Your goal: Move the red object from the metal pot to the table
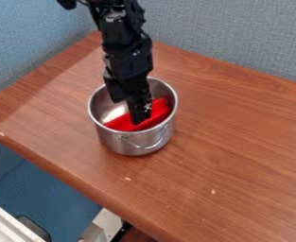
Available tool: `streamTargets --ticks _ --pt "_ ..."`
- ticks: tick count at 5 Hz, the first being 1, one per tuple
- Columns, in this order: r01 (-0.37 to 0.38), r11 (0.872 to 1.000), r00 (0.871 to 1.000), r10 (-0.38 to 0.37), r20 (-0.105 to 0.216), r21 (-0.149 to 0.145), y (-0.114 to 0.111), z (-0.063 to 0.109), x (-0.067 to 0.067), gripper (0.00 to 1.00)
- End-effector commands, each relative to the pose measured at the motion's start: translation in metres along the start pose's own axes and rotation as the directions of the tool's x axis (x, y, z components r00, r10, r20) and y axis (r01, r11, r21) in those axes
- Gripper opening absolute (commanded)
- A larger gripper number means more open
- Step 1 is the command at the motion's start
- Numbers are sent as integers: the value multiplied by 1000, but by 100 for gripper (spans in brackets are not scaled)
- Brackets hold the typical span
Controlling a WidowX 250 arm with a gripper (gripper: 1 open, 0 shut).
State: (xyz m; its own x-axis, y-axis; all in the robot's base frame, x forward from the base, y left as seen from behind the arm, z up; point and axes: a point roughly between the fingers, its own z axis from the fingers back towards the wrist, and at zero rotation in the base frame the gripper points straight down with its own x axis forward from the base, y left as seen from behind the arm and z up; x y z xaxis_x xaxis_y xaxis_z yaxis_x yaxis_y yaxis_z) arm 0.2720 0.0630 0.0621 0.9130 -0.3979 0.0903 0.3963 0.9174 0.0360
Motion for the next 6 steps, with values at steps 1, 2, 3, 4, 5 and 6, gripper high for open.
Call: streamTargets --ticks 1,2,3,4,5,6 --pt "1 1000 1000 -1 22 23 6 4 7 100" --pt "4 1000 1000 -4 11 21 6 -2 7 100" --pt "5 1000 1000 -5 5 15 5 -6 7 100" --pt "6 1000 1000 -6 4 10 5 -8 7 100" --pt "3 1000 1000 -3 -2 10 6 -11 7 0" --pt "-1 1000 1000 1 -4 1 4 -9 6 0"
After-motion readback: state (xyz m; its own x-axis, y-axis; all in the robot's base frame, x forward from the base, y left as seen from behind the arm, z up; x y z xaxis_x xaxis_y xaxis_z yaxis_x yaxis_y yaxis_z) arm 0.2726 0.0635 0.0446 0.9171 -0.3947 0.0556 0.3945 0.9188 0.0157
